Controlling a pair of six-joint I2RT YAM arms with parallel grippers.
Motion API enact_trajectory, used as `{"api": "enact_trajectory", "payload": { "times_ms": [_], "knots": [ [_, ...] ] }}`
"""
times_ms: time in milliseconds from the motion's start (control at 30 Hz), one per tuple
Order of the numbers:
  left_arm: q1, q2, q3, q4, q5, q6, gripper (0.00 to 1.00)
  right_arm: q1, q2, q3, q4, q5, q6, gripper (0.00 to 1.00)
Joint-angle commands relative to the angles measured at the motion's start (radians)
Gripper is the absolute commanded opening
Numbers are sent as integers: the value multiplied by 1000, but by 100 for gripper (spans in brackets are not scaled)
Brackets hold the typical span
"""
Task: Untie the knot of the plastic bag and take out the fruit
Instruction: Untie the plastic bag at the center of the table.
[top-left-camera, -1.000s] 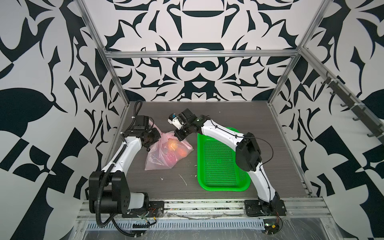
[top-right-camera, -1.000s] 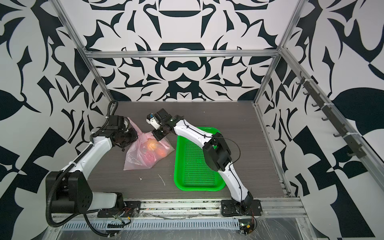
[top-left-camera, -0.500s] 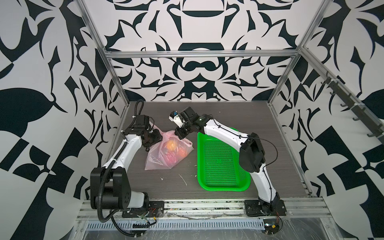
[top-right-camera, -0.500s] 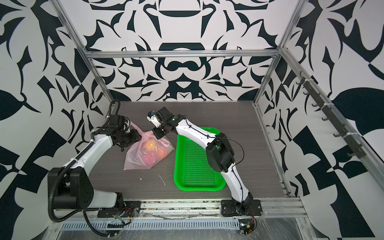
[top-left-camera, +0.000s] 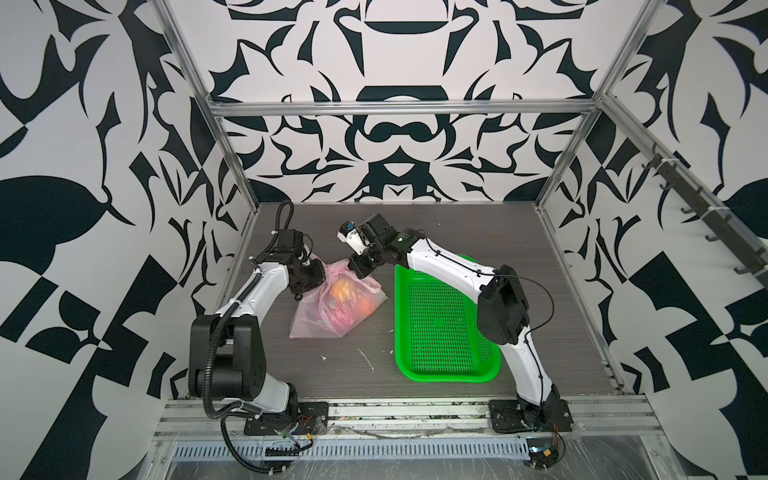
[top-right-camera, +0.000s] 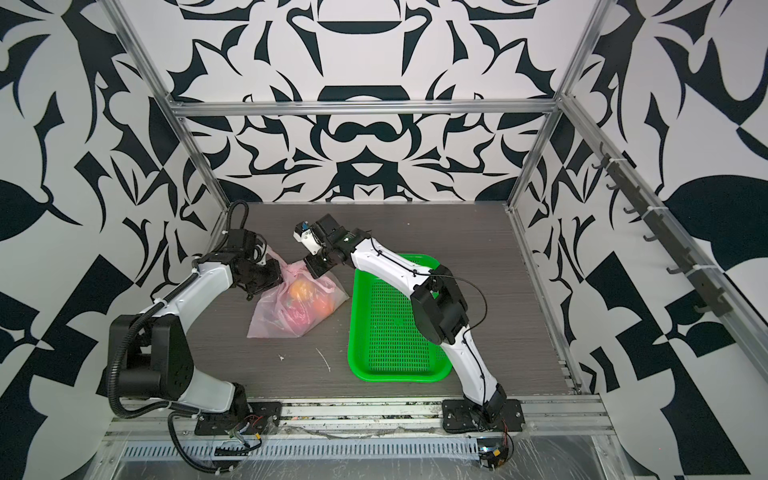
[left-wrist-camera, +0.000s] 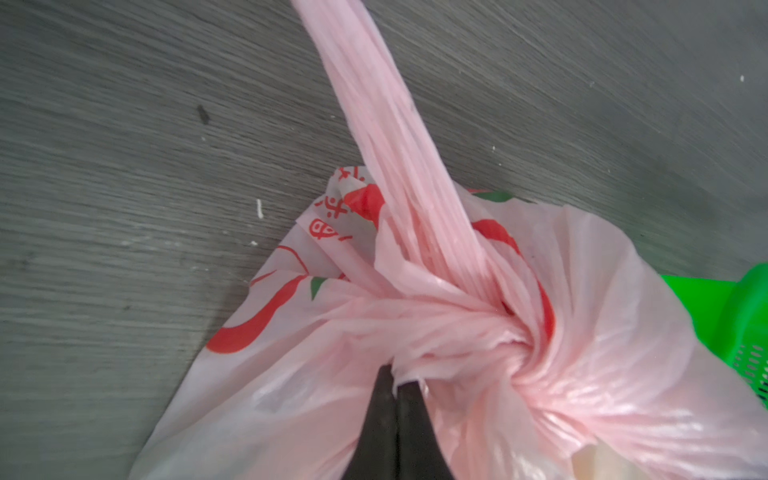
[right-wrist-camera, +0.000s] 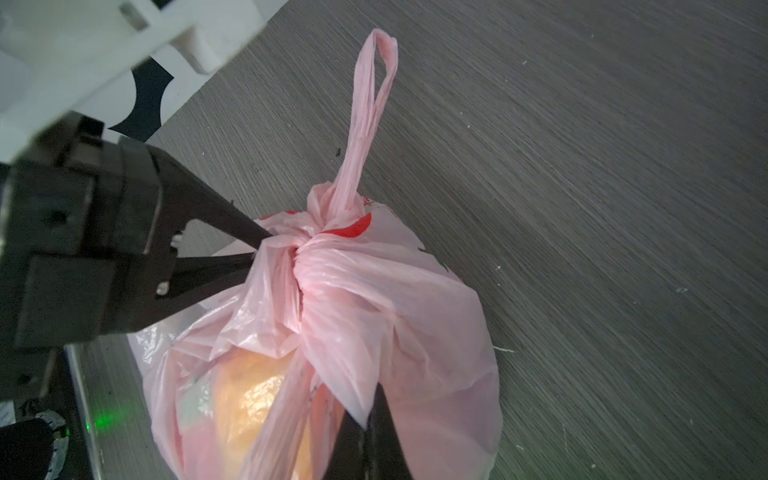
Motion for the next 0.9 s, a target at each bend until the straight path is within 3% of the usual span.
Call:
{"api": "enact_trajectory", "payload": {
  "times_ms": [0, 233, 533, 867],
  "knots": [
    [-1, -69, -12, 5, -94, -27, 0, -9, -29, 12, 65, 5, 30, 0],
    [21, -150, -60, -23, -211, -49, 0, -43, -71, -55, 110, 36, 76, 0],
    [126, -288, -145, -40, -247, -115, 0, -85, -147, -187, 147, 109, 138, 0],
    [178, -399, -157, -52, -267, -159, 0, -91, -292, -385, 181, 182, 196, 0]
  ]
}}
